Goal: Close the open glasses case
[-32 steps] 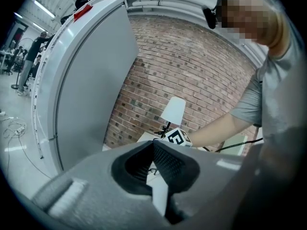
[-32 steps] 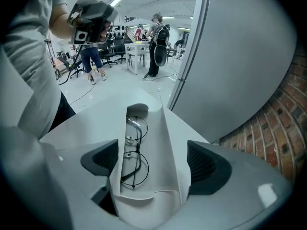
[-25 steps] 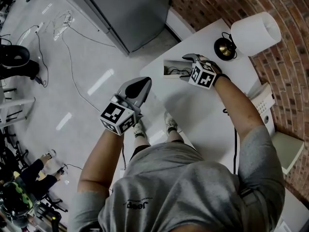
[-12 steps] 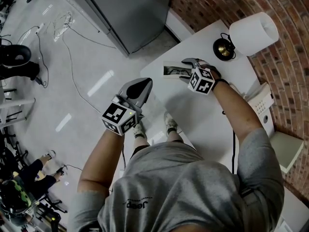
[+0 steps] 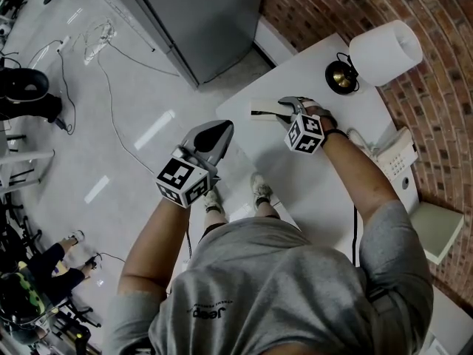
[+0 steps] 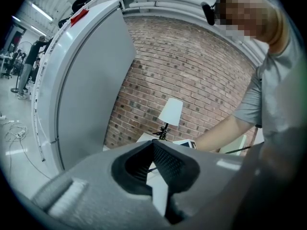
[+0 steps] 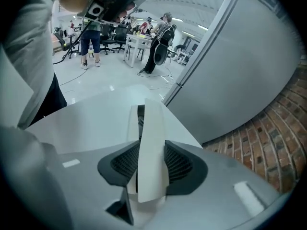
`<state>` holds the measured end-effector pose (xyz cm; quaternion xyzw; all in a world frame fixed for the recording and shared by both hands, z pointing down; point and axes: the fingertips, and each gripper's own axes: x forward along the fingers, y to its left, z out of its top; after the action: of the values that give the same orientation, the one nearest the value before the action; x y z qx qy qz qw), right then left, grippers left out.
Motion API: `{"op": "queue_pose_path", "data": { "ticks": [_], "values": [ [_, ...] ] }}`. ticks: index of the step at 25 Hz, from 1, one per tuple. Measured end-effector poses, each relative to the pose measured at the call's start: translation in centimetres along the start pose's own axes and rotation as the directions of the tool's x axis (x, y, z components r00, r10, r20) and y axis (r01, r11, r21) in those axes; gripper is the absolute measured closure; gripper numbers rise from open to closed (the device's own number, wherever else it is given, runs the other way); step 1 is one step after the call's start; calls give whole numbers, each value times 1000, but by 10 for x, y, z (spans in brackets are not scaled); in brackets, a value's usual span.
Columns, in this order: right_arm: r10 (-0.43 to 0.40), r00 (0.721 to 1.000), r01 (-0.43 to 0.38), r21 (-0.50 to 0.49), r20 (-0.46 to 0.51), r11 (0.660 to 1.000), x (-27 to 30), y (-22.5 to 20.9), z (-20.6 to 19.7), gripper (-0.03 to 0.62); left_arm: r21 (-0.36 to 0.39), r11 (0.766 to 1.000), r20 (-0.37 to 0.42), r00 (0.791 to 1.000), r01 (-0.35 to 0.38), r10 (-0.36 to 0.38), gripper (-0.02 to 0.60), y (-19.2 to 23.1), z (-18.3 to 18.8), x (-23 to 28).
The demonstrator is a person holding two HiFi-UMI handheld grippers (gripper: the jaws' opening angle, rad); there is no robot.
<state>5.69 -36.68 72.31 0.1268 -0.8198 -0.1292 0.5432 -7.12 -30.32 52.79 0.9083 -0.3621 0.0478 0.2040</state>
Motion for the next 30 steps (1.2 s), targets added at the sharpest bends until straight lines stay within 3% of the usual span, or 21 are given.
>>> {"op": "queue_pose_path", "data": {
  "ticks": [6,9,12,17,24,30],
  "values": [
    [25,999,-24,9,-38,1000,0,1,0,441,-11,1000,-5,1000,2,-2,584,-5,-1,-4],
    [118,991,-117,21,-67,993,-2,9,0,404,-8,1000,-4,1000,-1,1,584,-5,0,-7],
    [188,978,-187,17,-91,982,-4,20,0,408,-4,1000,5,1000,-5,5,584,-5,4,-9],
    [155,986,-150,71,-63,986,-3,19,1,410,-9,1000,3,1000,-1,1,584,-8,1,-10],
    [141,988,-137,64,-65,989,-3,20,0,408,-10,1000,2,1000,1,-1,584,-12,0,-11],
    [130,991,-128,99,-17,987,-10,18,8,368,1,1000,13,1000,0,0,584,-14,5,-14]
  ]
}}
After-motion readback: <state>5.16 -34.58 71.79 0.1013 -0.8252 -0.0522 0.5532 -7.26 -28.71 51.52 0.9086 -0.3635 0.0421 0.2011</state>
